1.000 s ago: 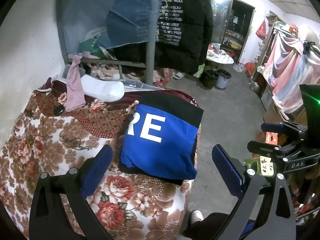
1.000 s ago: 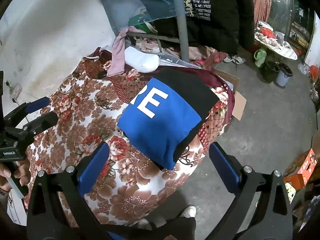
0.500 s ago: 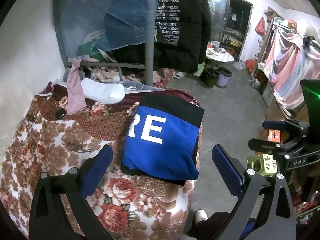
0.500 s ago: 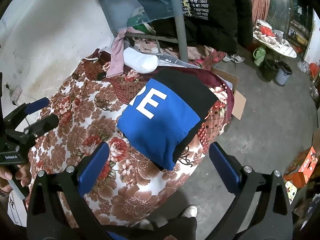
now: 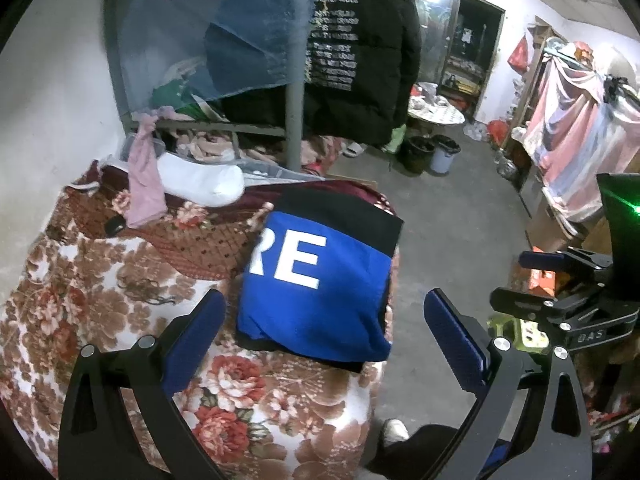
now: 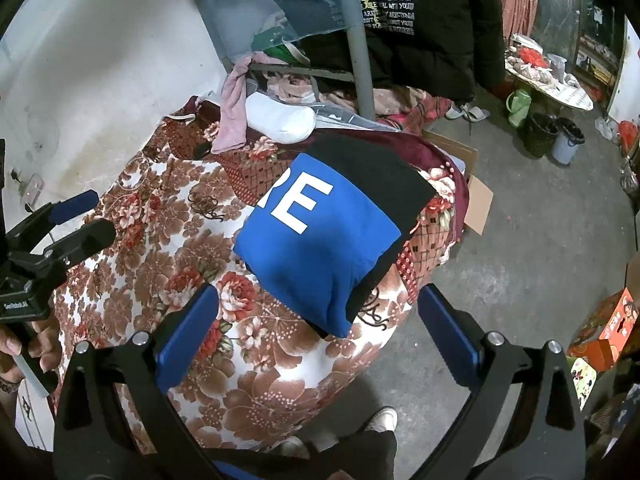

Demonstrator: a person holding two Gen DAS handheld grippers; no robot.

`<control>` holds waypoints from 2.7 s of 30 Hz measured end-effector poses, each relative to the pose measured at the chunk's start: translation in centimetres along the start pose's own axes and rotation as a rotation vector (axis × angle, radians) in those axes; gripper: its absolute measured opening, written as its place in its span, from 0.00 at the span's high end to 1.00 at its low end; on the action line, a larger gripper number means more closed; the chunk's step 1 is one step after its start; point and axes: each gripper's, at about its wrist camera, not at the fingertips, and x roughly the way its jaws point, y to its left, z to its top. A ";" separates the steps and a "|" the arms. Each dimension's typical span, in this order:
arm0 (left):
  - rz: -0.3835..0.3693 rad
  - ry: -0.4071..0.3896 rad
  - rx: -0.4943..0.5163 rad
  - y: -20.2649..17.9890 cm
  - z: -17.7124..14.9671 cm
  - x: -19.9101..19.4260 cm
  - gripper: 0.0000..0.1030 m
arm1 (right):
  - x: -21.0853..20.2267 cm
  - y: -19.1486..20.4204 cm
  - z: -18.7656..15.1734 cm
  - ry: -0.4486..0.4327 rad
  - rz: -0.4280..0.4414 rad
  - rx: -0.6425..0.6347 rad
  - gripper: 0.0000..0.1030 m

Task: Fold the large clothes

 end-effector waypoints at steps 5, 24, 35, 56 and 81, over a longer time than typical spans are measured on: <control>0.004 0.005 -0.015 0.1 0.2 0.2 0.05 | 0.0 0.0 0.0 0.001 0.001 -0.001 0.05; 0.025 0.027 -0.008 0.6 -0.2 0.4 0.05 | 0.1 0.4 0.0 0.009 0.000 0.002 0.05; 0.032 0.016 0.028 0.2 -0.3 0.3 0.05 | -0.1 0.5 -0.1 0.008 -0.002 -0.002 0.05; 0.034 0.010 0.024 0.1 -0.5 0.3 0.05 | -0.2 0.8 0.5 0.006 0.004 -0.004 0.05; 0.051 -0.038 0.006 0.8 0.0 0.0 0.05 | 0.7 0.1 0.3 0.025 0.003 0.008 0.05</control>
